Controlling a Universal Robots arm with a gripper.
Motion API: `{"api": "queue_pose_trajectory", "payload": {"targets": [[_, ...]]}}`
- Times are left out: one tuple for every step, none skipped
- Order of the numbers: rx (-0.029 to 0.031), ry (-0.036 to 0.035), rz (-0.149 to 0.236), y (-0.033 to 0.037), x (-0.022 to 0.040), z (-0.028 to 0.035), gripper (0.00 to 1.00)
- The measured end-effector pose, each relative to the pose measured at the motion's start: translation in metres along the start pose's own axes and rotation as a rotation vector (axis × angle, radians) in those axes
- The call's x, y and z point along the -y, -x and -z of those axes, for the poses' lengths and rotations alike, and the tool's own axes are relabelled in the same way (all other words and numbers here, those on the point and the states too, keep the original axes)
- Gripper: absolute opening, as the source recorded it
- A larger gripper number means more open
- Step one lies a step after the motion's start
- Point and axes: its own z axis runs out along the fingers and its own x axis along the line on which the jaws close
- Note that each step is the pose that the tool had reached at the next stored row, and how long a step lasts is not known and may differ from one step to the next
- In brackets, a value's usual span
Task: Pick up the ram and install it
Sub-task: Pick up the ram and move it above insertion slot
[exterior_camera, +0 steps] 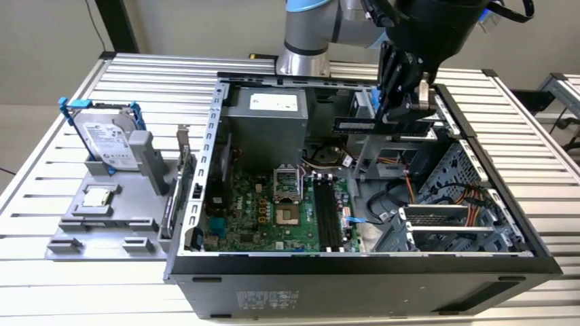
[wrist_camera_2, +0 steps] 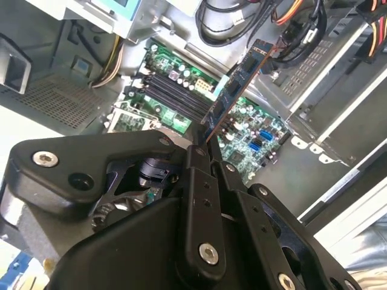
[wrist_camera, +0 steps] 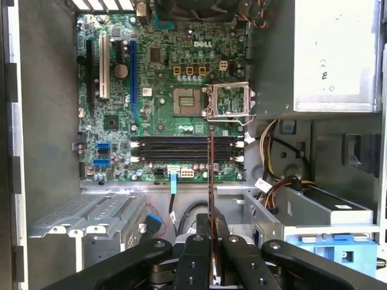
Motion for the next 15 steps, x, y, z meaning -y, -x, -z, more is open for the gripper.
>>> {"api": "queue_pose_trajectory", "payload": {"targets": [[0.0000, -0.0001, -0.003, 0.0007, -0.0004, 0.0000, 0.00], [0.0001, -0.0002, -0.005, 0.0015, -0.0008, -0.0001, 0.00], [0.0001, -0.0003, -0.008, 0.0025, -0.0012, -0.0001, 0.00], [0.0001, -0.0004, -0.010, 0.0036, -0.0015, -0.0001, 0.00], [0.0002, -0.0004, -0.012, 0.0047, -0.0019, -0.0002, 0.00], [0.0001, -0.0005, -0.014, 0.0058, -0.0022, -0.0002, 0.00], [0.0001, -0.0006, -0.015, 0.0071, -0.0026, -0.0003, 0.00], [0.0002, -0.0006, -0.017, 0.0084, -0.0029, -0.0003, 0.00], [0.0002, -0.0007, -0.018, 0.0097, -0.0031, -0.0004, 0.00], [0.0003, -0.0008, -0.020, 0.0112, -0.0034, -0.0005, 0.00], [0.0001, -0.0008, -0.021, 0.0123, -0.0035, -0.0005, 0.00], [0.0002, -0.0008, -0.022, 0.0133, -0.0037, -0.0005, 0.00], [0.0003, -0.0009, -0.022, 0.0134, -0.0037, -0.0005, 0.00], [0.0002, -0.0009, -0.022, 0.0134, -0.0037, -0.0005, 0.00], [0.0003, -0.0009, -0.022, 0.0134, -0.0036, -0.0005, 0.00]]}}
